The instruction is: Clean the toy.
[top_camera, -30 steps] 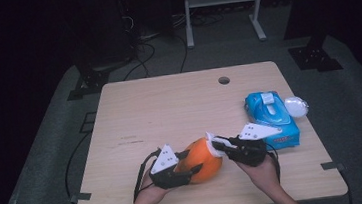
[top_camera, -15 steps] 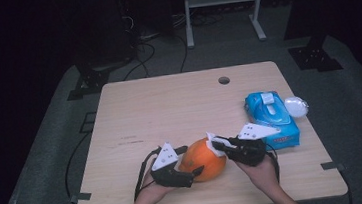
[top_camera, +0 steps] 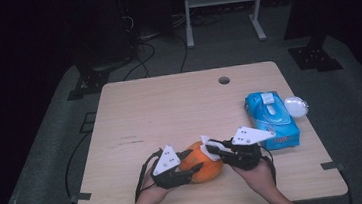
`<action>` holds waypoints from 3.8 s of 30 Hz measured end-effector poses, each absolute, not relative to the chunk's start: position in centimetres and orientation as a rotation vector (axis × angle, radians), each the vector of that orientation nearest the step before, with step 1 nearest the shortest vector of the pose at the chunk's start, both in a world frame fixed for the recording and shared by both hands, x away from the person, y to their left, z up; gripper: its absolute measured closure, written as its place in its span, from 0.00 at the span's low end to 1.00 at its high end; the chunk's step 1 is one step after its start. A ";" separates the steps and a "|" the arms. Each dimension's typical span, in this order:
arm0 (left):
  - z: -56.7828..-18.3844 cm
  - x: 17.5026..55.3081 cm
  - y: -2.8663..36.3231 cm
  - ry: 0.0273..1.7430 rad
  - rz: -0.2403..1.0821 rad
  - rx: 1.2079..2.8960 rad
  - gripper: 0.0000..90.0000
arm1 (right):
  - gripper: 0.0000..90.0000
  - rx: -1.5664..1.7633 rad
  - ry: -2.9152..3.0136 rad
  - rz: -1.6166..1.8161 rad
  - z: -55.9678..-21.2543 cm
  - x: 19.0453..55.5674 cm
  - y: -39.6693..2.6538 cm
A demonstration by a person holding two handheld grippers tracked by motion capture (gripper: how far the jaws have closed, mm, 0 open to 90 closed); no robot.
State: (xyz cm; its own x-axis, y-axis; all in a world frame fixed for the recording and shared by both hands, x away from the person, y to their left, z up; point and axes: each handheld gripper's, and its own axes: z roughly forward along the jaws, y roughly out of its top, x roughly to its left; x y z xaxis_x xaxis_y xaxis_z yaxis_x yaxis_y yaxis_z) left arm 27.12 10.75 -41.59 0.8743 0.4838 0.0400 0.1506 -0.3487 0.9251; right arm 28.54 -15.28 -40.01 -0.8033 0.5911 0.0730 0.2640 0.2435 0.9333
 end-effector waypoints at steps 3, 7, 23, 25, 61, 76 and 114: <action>-42.0 27.4 10.6 0.482 0.351 1.932 0.46 | 0.85 0.887 2.249 1.576 -41.5 29.6 -16.0; -42.5 28.1 10.8 0.519 0.325 1.961 0.24 | 0.85 0.907 2.264 1.573 -42.1 30.1 -16.0; -42.7 27.8 11.0 0.495 0.282 1.965 0.21 | 0.85 0.835 2.285 1.582 -41.6 29.0 -14.6; -42.8 27.8 10.9 0.495 0.292 1.976 0.24 | 0.85 0.875 2.274 1.580 -41.9 29.4 -15.2; -42.4 28.4 11.4 0.562 0.263 1.945 0.27 | 0.85 0.920 2.247 1.601 -41.9 29.4 -15.9; -42.1 27.6 11.0 0.474 0.147 1.974 0.33 | 0.85 0.941 2.433 1.588 -42.0 29.5 -15.5; -43.6 26.6 9.9 0.410 0.225 2.128 0.29 | 0.85 0.910 2.430 1.522 -43.0 29.0 -16.6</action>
State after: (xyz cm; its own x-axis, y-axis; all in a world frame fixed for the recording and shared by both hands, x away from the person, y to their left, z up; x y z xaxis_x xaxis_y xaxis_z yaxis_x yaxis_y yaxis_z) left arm 26.62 9.88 -43.55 0.9275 0.3737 0.0041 0.2040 -0.5154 0.8323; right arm 28.98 -16.62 -42.98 -0.8089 0.5538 0.1975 0.4192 0.3078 0.8541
